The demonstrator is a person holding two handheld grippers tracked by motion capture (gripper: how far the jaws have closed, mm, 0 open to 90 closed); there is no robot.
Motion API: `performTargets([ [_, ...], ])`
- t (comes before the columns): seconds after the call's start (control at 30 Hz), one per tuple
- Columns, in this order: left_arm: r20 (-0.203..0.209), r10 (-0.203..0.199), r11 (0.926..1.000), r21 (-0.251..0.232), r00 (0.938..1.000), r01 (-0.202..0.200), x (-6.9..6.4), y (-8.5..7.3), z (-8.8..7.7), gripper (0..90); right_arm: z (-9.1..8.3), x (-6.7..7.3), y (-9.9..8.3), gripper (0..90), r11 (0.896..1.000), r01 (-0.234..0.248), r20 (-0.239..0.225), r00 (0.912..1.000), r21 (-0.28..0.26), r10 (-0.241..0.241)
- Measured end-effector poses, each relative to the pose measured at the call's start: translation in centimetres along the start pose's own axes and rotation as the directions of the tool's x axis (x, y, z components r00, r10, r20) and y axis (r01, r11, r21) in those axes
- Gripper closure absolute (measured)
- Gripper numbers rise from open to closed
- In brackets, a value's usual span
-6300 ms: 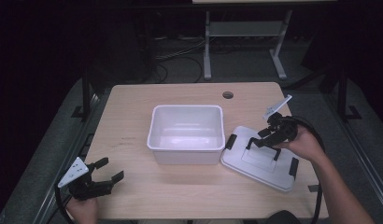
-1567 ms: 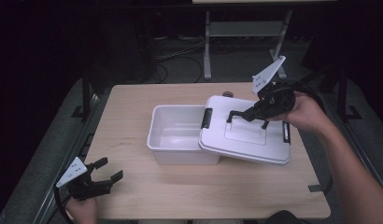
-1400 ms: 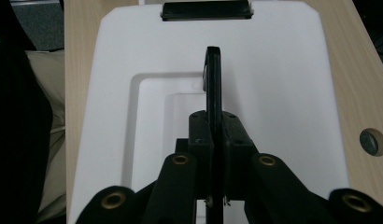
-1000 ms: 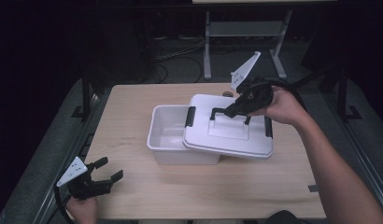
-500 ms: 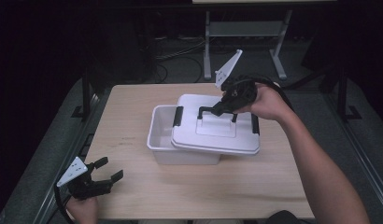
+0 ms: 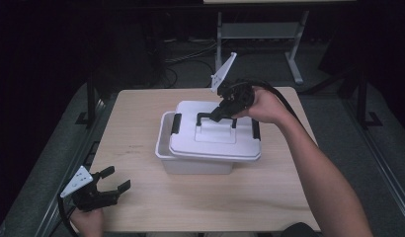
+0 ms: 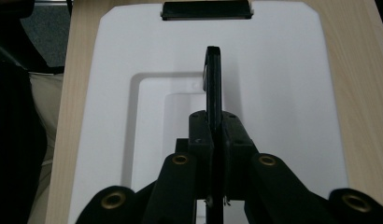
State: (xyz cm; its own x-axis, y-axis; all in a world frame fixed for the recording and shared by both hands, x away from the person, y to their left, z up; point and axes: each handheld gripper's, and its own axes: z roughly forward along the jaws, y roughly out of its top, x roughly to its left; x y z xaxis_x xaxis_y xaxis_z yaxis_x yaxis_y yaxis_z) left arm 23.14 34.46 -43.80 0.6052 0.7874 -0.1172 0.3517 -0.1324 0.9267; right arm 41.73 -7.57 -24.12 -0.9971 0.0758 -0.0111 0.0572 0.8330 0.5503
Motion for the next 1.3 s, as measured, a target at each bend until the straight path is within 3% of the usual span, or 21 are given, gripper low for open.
performTargets([
  [0.47, 0.002, -0.004, 1.0, -0.006, 1.0, 0.004, 0.0, 0.0, 0.0, 13.2, 2.8, -1.3, 2.0, 84.5, 1.0, 0.001, -0.032, 0.9995, 0.003, -0.001],
  [1.3, -0.001, -0.007, 0.9999, -0.009, 1.0, 0.006, 0.1, -0.1, -0.2, 13.2, 6.2, -3.2, 3.1, 84.5, 0.999, -0.018, -0.066, 0.9976, 0.031, 0.02],
])
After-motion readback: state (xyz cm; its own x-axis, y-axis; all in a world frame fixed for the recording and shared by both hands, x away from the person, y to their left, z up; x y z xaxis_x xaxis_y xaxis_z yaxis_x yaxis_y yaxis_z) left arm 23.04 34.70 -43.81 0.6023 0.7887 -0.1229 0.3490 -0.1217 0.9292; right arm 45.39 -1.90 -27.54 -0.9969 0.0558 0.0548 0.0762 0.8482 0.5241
